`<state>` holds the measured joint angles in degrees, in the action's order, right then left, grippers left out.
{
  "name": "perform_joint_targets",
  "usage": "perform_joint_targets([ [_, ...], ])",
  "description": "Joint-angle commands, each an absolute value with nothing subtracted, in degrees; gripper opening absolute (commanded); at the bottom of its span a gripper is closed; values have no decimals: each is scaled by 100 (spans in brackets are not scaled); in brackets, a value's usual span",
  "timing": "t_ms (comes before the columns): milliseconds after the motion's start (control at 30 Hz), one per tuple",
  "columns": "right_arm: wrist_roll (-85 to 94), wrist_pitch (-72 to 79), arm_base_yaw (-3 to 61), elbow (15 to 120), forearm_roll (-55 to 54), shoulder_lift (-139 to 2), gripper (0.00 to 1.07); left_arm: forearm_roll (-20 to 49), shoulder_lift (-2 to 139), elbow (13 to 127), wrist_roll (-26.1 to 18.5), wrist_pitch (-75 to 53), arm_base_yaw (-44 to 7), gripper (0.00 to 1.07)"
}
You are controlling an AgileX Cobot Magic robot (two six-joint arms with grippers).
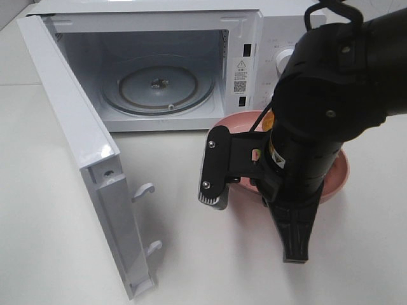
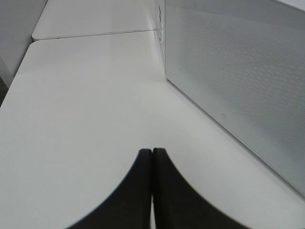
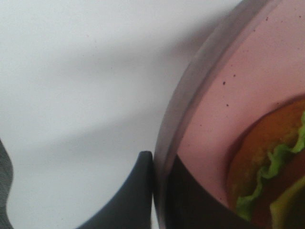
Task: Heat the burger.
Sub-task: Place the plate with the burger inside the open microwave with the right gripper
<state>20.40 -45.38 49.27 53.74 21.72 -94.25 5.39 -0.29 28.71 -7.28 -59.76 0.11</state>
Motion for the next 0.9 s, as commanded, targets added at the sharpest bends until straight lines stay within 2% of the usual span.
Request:
perform_joint_targets([
  [33,2968,-4274,4950,5380,2424,-9339,0,561,-143,2859,-728,-5947,23,0],
  [300,4108,-3879,4945,5380,2676,-9339,0,561,-143,2859,-728,-5947,23,0],
  [600,4291,-3455,4945,5380,2722,-9339,0,561,-143,2859,-728,-5947,23,0],
  [900,5477,-2664,4933,5386,2699,-9339,0,561,-143,2859,-728,-5947,23,0],
])
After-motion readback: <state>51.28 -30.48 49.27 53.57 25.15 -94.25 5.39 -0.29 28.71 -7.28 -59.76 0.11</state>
